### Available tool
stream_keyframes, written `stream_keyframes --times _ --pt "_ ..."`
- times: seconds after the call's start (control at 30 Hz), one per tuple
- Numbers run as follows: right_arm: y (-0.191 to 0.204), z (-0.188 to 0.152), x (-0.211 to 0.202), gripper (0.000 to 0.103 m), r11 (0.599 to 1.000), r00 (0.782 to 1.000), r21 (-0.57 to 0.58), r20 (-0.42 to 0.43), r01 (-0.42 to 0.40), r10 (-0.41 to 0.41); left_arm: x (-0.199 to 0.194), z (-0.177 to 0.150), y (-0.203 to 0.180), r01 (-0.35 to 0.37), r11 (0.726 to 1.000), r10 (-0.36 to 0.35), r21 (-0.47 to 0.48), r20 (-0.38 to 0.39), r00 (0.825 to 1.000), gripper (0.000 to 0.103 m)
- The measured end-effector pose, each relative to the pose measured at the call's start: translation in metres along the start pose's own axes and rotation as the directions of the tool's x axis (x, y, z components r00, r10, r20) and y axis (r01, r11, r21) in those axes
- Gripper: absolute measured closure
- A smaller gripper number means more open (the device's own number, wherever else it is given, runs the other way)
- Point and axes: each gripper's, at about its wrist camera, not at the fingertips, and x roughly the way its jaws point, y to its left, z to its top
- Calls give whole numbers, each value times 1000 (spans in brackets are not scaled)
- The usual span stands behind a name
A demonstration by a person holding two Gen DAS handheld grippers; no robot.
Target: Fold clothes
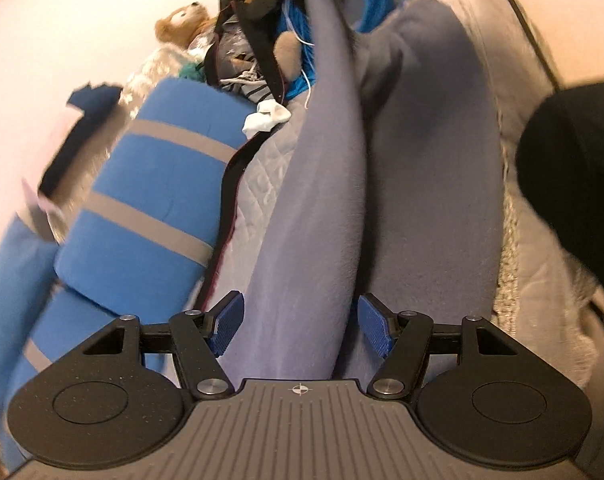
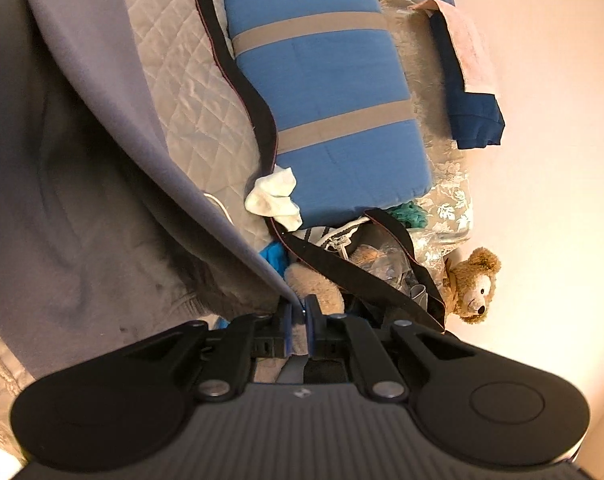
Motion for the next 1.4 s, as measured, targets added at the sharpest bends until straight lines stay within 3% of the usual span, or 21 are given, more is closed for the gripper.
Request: stream_keyframes --times 0.03,0.1,0.17,0.2,0.43,0.57,0.73,1.4 --pt "-1 0 0 89 1000 1000 4 -2 -2 2 4 2 -5 -19 999 19 32 -12 1000 41" --pt "-2 -1 1 89 1000 1000 12 -10 -8 8 8 5 -15 -63 991 67 115 -36 997 53" --pt "-1 -3 2 89 1000 1000 19 -15 -15 15 5 6 -19 -93 982 100 166 -31 995 98" --pt "2 -5 2 89 1000 1000 18 -17 -21 21 2 5 -19 -99 979 106 175 -31 994 100" --pt "36 -33 -1 90 996 995 41 -54 -80 82 -25 4 -6 -82 981 80 175 16 997 101" --pt "60 -47 -9 101 992 991 54 -64 -117 120 -37 7 -6 -62 983 55 172 44 998 101" --pt "80 -62 -15 103 986 985 85 -87 -144 151 -46 14 -9 -17 986 8 166 59 998 101" --pt "112 -76 -9 103 977 966 83 -150 -199 209 -42 11 -52 97 978 -102 186 19 995 101"
